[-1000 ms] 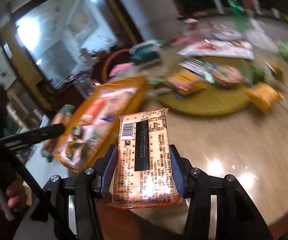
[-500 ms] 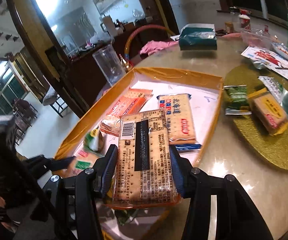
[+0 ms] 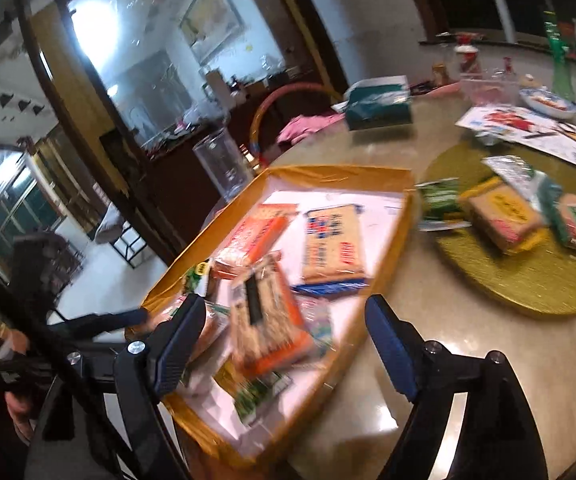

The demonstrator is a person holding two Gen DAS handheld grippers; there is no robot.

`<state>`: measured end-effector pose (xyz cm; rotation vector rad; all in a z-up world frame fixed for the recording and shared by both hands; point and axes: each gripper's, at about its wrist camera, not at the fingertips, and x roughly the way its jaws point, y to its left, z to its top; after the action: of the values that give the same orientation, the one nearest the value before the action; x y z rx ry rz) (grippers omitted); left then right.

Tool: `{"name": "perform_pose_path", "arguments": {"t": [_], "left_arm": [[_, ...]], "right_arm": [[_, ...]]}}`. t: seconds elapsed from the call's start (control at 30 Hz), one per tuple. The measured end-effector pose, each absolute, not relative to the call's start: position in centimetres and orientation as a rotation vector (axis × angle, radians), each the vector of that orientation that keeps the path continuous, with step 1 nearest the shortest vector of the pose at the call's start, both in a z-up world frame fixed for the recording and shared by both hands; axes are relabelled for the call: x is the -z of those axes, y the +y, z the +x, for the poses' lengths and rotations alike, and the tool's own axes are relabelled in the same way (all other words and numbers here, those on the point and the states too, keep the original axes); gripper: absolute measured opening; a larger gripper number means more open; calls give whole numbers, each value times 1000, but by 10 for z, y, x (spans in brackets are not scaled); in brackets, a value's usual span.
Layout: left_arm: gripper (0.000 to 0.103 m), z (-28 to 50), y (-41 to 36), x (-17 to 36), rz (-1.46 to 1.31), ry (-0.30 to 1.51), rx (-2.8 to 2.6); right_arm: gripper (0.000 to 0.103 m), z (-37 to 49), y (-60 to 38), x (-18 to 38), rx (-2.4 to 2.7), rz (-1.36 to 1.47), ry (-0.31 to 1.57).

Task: Organize snacks
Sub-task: 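Carry both packs over the tray and open both tools to release them, then grasp the yellow crackers bag with the right tool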

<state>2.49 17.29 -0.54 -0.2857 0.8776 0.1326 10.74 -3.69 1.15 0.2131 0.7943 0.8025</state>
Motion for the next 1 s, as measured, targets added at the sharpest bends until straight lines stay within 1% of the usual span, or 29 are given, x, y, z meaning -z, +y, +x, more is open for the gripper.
{"name": "perform_pose_path", "arguments": {"t": [0.13, 0.3, 0.47, 0.6, 0.63, 0.7, 0.77, 1.0], "left_arm": [[88, 20, 147, -9, -269, 856, -99], [88, 20, 92, -21, -224, 828, 14], [88, 28, 33, -15, -150, 859, 101], [88, 30, -2, -11, -96, 881, 158], [88, 30, -8, -11, -84, 880, 162], [88, 32, -16, -9, -68, 894, 160], [88, 31, -20, -8, -66, 906, 169], [88, 28, -15, -5, -86, 916, 149]], "right_arm": [[82, 102, -81, 0, -750, 257, 823], [82, 102, -140, 19, -634, 311, 841], [82, 105, -215, 32, -547, 393, 875], [82, 125, -261, 38, -376, 434, 896], [81, 136, -274, 42, -331, 465, 902], [76, 151, -287, 49, -295, 510, 921], [62, 171, -298, 58, -250, 558, 959], [62, 223, -296, 68, -107, 605, 1036]]}}
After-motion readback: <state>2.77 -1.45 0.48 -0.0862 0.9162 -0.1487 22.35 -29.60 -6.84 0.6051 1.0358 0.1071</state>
